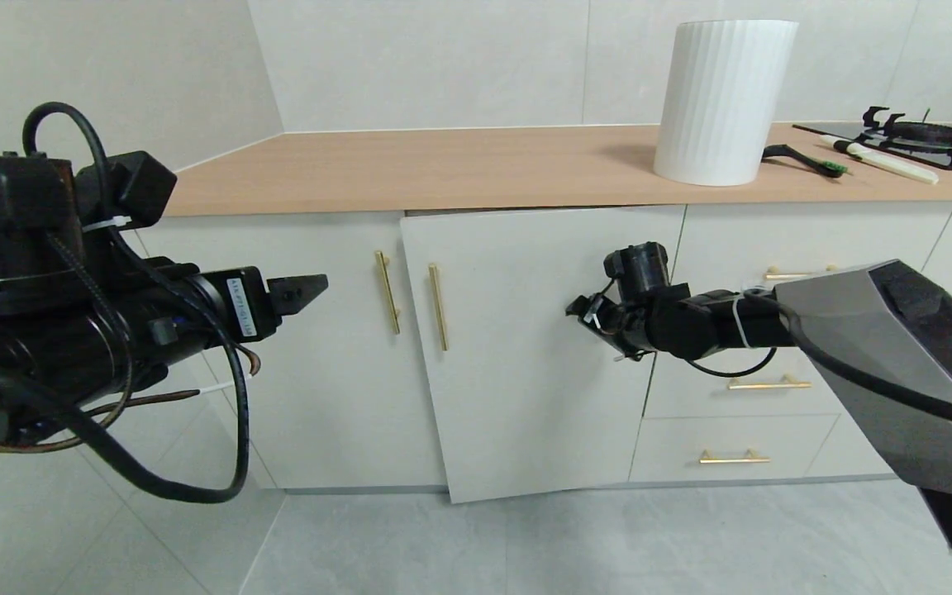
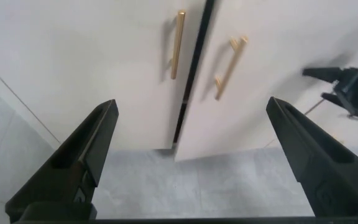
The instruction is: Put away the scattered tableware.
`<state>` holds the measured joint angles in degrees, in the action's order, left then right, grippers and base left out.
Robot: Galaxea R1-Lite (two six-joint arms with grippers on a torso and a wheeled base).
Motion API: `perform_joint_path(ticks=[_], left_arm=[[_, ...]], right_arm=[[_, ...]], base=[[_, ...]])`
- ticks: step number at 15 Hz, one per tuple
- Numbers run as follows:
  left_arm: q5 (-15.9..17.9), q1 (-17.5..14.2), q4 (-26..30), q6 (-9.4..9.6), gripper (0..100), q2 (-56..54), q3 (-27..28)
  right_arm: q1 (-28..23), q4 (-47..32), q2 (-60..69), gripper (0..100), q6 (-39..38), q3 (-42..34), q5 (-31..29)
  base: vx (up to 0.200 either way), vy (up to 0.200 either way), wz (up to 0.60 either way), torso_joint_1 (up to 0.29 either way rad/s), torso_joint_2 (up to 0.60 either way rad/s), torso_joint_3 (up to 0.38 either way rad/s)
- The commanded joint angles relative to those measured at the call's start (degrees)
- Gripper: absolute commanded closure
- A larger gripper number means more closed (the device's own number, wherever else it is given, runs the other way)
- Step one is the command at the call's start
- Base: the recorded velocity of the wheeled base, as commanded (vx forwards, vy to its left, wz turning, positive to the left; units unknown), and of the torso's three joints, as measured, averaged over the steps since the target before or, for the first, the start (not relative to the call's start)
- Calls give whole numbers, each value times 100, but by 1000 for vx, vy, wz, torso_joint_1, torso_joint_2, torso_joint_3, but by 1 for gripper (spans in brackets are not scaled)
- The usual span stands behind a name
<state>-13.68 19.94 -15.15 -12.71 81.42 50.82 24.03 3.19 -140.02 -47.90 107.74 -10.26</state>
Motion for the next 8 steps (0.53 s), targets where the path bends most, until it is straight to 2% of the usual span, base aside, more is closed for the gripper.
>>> perform_joint_path(ticks=[1, 6, 8], left_arm=[[-3, 1, -5, -3, 0, 32, -2], [-3, 1, -14, -3, 0, 41, -2], [-3, 1, -14, -3, 0, 5, -20]], right_arm=[[-65, 23, -183, 0, -44, 291, -169], [-91, -12, -131, 0, -88, 467, -327], [-65, -29, 335, 0, -79, -16, -406]], base=[[0, 0, 0, 0, 0, 0], [0, 0, 0, 0, 0, 0], [0, 0, 0, 0, 0, 0]])
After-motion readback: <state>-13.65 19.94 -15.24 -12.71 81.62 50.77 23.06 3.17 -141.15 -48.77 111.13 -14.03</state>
